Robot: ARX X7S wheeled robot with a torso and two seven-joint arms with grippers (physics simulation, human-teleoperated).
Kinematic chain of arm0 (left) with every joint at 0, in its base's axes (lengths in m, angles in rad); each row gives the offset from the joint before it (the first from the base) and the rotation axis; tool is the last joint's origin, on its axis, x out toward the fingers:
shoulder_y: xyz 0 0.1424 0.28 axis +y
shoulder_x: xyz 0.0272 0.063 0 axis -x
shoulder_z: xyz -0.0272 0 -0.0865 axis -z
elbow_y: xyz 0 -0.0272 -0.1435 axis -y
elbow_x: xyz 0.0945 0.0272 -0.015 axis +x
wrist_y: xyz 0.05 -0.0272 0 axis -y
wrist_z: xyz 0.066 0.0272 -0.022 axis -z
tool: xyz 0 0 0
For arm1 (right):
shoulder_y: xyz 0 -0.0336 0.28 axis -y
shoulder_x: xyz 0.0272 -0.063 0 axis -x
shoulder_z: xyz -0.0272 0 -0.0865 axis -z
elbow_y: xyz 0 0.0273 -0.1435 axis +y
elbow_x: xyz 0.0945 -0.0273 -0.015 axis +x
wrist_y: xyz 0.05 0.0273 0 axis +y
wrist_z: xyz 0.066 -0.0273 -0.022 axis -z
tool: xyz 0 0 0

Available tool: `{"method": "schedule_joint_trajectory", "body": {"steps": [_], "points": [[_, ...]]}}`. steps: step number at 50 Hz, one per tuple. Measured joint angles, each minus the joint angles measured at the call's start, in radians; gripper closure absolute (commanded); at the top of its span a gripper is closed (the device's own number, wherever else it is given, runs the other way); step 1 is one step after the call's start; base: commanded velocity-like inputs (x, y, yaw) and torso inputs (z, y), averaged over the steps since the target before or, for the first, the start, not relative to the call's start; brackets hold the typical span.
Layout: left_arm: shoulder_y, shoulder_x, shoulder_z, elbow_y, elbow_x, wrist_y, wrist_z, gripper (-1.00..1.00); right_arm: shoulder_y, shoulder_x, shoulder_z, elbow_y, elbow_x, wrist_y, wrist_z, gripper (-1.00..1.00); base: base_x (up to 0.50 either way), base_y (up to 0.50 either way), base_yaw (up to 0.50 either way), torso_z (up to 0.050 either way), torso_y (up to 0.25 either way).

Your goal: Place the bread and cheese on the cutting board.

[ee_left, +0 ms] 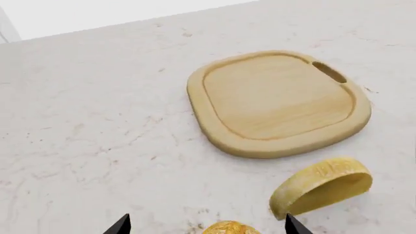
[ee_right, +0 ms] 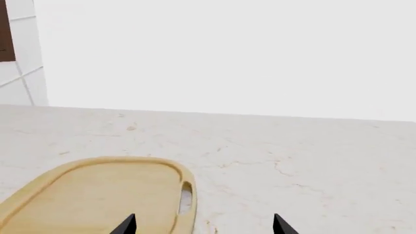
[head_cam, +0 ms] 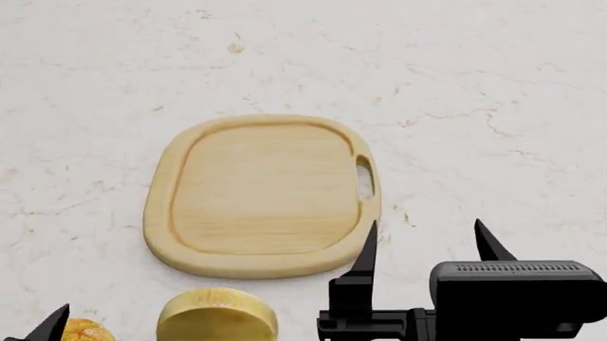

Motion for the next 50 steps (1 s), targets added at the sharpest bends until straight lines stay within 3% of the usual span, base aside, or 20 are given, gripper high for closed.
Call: {"method": "schedule_joint_trajectory", "body": {"steps": [17, 50], "points": [[-0.089, -0.063, 0.190, -0.123, -0.161, 0.035, -0.072, -1.00, -0.016, 0.008, -0.002, 0.022, 0.006, -0.018, 0.002, -1.00, 0.00, 0.00, 0.00, 0.000, 0.000], [0.015, 0.015, 0.308, -0.207, 0.077, -0.087, 0.034, -1.00, -0.031, 0.011, 0.031, 0.039, 0.048, -0.028, 0.003, -1.00, 0.00, 0.00, 0.00, 0.000, 0.000]]}}
